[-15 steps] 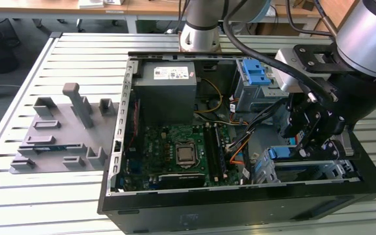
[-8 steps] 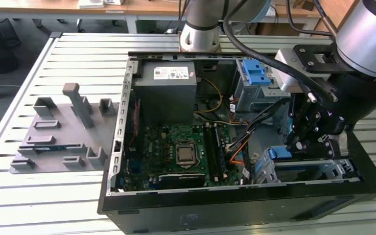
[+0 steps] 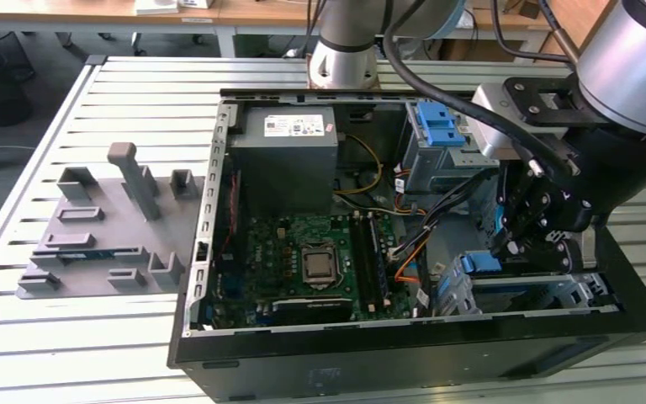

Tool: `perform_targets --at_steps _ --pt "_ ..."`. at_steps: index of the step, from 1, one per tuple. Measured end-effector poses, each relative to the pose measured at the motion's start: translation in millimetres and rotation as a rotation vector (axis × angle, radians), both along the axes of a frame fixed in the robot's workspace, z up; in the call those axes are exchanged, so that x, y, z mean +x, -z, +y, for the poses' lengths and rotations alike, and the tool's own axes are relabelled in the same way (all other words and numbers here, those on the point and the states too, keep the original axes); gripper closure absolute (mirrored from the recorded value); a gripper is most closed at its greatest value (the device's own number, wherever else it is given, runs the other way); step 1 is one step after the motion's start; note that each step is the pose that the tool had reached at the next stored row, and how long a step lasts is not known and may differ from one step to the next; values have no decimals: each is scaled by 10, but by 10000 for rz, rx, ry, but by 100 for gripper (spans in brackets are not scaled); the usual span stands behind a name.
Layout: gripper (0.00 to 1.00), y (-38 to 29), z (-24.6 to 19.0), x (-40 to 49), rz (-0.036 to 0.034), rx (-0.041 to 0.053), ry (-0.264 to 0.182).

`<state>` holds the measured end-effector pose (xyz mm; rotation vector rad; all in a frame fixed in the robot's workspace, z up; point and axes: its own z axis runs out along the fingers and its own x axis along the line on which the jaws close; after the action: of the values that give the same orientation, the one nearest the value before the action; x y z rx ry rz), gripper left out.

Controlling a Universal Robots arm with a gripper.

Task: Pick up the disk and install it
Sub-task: 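Insert the first disk wire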

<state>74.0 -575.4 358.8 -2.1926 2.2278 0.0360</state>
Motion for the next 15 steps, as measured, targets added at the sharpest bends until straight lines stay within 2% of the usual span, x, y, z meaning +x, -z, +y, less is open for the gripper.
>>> perform_targets --at_steps 11,15 --pt "89 4 0 5 0 1 0" --pt "89 8 0 73 0 0 0"
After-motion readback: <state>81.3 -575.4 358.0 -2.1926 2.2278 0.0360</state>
